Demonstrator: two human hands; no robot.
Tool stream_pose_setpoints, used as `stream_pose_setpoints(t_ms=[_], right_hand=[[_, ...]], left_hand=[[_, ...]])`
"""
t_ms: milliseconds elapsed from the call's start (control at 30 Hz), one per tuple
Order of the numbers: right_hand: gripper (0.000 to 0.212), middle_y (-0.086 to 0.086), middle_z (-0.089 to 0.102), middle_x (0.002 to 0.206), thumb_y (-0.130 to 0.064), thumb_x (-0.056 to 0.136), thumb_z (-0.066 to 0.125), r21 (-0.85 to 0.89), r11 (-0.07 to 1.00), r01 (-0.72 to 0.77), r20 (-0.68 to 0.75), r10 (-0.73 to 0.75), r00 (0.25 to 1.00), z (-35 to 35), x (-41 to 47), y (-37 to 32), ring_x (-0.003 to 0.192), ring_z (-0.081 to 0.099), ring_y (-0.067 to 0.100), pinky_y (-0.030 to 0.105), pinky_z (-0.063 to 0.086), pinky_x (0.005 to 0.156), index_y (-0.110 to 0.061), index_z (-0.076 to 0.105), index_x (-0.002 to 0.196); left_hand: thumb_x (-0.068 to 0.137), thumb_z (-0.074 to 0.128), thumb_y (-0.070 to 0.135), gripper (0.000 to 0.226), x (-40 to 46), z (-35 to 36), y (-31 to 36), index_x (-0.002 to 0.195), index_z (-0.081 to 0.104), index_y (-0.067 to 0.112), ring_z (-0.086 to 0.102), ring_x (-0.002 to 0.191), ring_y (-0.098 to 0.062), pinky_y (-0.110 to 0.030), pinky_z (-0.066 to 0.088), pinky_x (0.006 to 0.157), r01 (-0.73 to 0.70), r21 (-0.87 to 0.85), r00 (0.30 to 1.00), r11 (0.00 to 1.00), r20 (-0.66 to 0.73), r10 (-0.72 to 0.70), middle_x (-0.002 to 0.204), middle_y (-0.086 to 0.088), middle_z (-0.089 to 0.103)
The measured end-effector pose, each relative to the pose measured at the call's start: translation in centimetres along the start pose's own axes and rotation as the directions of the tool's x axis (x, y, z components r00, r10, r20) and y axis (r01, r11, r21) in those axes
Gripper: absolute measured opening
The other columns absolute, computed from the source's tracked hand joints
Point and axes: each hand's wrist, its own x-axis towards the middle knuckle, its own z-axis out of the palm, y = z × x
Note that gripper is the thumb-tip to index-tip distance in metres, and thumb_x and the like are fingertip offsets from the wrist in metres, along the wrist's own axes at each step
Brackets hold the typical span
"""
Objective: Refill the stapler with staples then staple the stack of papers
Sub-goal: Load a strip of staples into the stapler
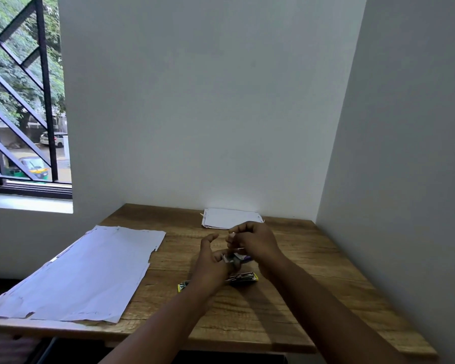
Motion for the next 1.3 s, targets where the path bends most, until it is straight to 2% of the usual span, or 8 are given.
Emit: stream_pose_setpoints(t_ms=[267,433,533,667,800,900,1067,1300], right_hand=[[0.012,0.003,0.066,0.06,0.01,0.077,0.064,-0.472,0.88,0.052,0.134,0.014,0.991,-0.9,0.2,-0.2,0.053,0.063,0.012,0.021,0.053,0.051,0.006,0.073,0.084],[0.009,0.013,0.076,0.085,-0.006,0.076,0.075,-0.671,0.714,0.201,0.199,-0.088,0.976,-0.2,0.0,-0.1,0.08,0.071,0.02,0.034,0.059,0.079,-0.003,0.077,0.085],[0.013,0.01,0.075,0.09,-0.013,0.077,0.075,-0.732,0.635,0.246,0.2,-0.145,0.969,0.4,-0.2,-0.2,0.086,0.07,0.02,0.027,0.052,0.07,-0.008,0.074,0.089],[0.009,0.012,0.075,0.088,-0.012,0.076,0.075,-0.724,0.647,0.24,0.187,-0.151,0.971,0.9,-0.3,0.0,0.085,0.071,0.024,0.033,0.057,0.075,-0.008,0.074,0.084],[0.01,0.014,0.074,0.084,0.003,0.074,0.074,-0.6,0.781,0.175,0.19,-0.073,0.979,0.6,-0.3,-0.3,0.078,0.072,0.027,0.042,0.061,0.077,-0.005,0.074,0.08],[0.015,0.011,0.071,0.077,0.01,0.072,0.071,-0.549,0.829,0.105,0.18,-0.006,0.984,0.1,-0.4,-0.6,0.069,0.068,0.023,0.039,0.061,0.07,-0.003,0.073,0.079],[0.01,0.007,0.066,0.066,0.002,0.074,0.072,-0.55,0.832,0.075,0.139,0.002,0.99,0.2,-0.3,-0.4,0.048,0.06,0.013,0.021,0.044,0.044,-0.006,0.067,0.076],[0.009,0.013,0.071,0.079,-0.012,0.083,0.065,-0.552,0.83,0.079,0.093,-0.033,0.995,0.3,-0.1,0.2,0.059,0.059,0.018,0.022,0.043,0.048,-0.012,0.061,0.074]], left_hand=[[0.078,0.073,-0.008,0.081,0.1,-0.8,-0.2,0.136,0.037,0.035,0.071,0.099,-0.022,-0.045,0.057,0.091,-0.026,0.042,0.999,0.999,-0.016,0.027,0.106,-0.004,0.074],[0.077,0.072,-0.011,0.08,0.1,-0.6,-0.8,0.133,0.041,0.037,0.07,0.1,-0.022,-0.041,0.059,0.084,-0.035,0.079,0.999,0.996,0.002,0.035,0.108,-0.008,0.072],[0.078,0.068,-0.014,0.07,0.3,-0.7,-1.0,0.127,0.049,0.032,0.071,0.098,-0.022,-0.033,0.057,0.073,-0.038,0.07,0.999,0.997,0.01,0.038,0.107,-0.007,0.073],[0.08,0.062,-0.017,0.061,0.5,-0.8,-1.0,0.114,0.056,0.034,0.073,0.095,-0.023,-0.033,0.056,0.071,-0.053,0.06,0.998,0.997,0.022,0.052,0.105,-0.007,0.075],[0.08,0.064,-0.016,0.056,0.7,-1.1,-1.3,0.116,0.057,0.027,0.072,0.096,-0.03,-0.042,0.058,0.078,-0.066,0.046,0.998,0.997,0.024,0.065,0.101,-0.009,0.076],[0.078,0.07,-0.013,0.056,0.6,-1.2,-1.3,0.117,0.057,0.026,0.072,0.097,-0.028,-0.044,0.058,0.083,-0.065,0.033,0.997,0.997,0.029,0.064,0.101,-0.007,0.077],[0.079,0.065,-0.016,0.058,0.3,-0.9,-1.0,0.117,0.058,0.027,0.072,0.097,-0.023,-0.032,0.056,0.07,-0.049,0.027,0.998,0.998,0.037,0.048,0.105,-0.008,0.075],[0.082,0.065,-0.013,0.055,-0.3,-0.6,-0.5,0.118,0.057,0.027,0.073,0.095,-0.023,-0.033,0.056,0.07,-0.058,0.032,0.997,0.998,0.043,0.056,0.1,-0.004,0.076]])
